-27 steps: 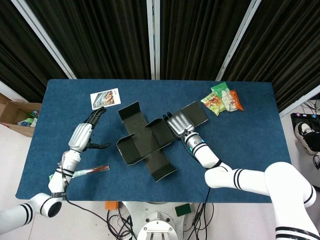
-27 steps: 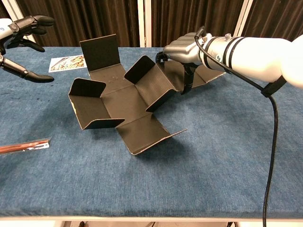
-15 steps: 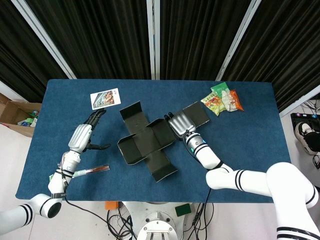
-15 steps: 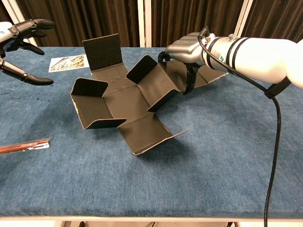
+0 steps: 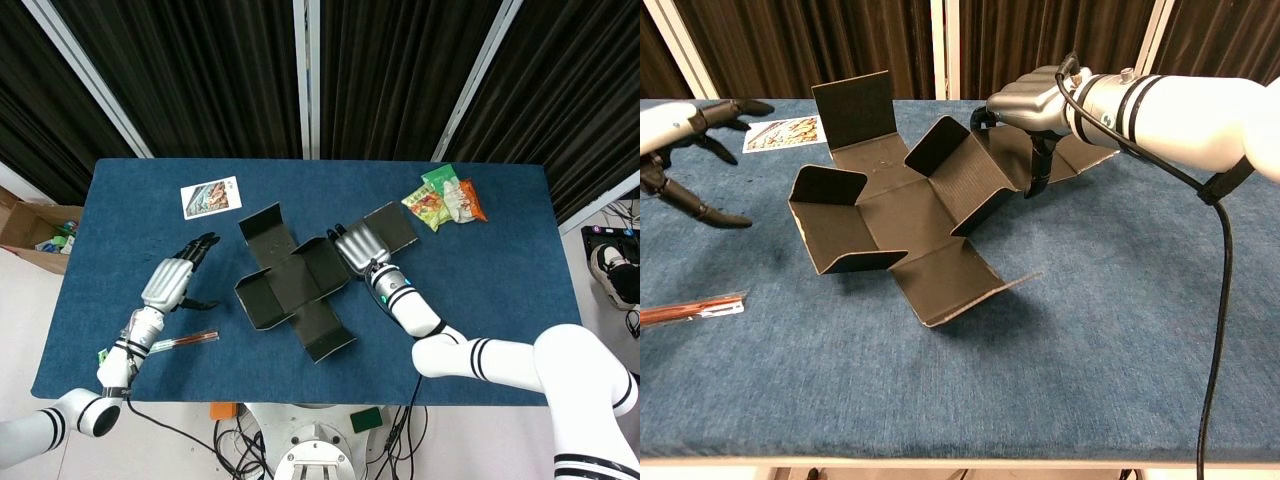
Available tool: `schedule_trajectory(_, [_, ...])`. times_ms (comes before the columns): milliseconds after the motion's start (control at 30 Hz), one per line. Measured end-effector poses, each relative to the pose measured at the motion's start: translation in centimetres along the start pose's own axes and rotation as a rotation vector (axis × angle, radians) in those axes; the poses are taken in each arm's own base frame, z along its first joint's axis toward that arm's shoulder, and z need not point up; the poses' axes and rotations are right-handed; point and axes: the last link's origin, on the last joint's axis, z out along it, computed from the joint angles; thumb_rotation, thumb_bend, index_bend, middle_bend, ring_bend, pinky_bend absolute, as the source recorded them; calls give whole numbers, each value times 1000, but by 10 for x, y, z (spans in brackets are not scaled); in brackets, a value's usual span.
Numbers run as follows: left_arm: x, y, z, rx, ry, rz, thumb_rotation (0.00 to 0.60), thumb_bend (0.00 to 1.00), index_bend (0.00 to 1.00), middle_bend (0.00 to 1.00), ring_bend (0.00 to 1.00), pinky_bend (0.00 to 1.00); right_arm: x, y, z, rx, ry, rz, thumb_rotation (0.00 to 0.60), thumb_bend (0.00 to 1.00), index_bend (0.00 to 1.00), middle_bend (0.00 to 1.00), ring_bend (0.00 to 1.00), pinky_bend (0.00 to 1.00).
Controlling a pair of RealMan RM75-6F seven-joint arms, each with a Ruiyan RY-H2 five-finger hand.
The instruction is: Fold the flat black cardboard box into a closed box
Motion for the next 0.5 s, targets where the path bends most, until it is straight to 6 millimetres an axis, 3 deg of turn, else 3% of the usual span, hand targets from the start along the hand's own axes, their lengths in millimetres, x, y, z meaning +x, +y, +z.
schedule_trajectory(133, [-10, -9, 2, 20, -11, 142, 600, 46, 36, 0, 408, 691, -1, 0, 1, 3, -7, 2, 600, 176, 396, 312, 780, 1000])
schedule_trajectory(233, [-21, -10, 6, 25, -4, 211, 600, 45, 25, 0, 494, 834, -2, 0, 1, 4, -10, 2, 600, 176, 396, 312, 781, 1000])
schedule_trajectory(500, [-36, 4, 14, -1, 21, 104, 600, 26, 24, 10, 518, 867, -1, 0, 2, 3, -11, 6, 600, 176, 397, 312, 782, 1000])
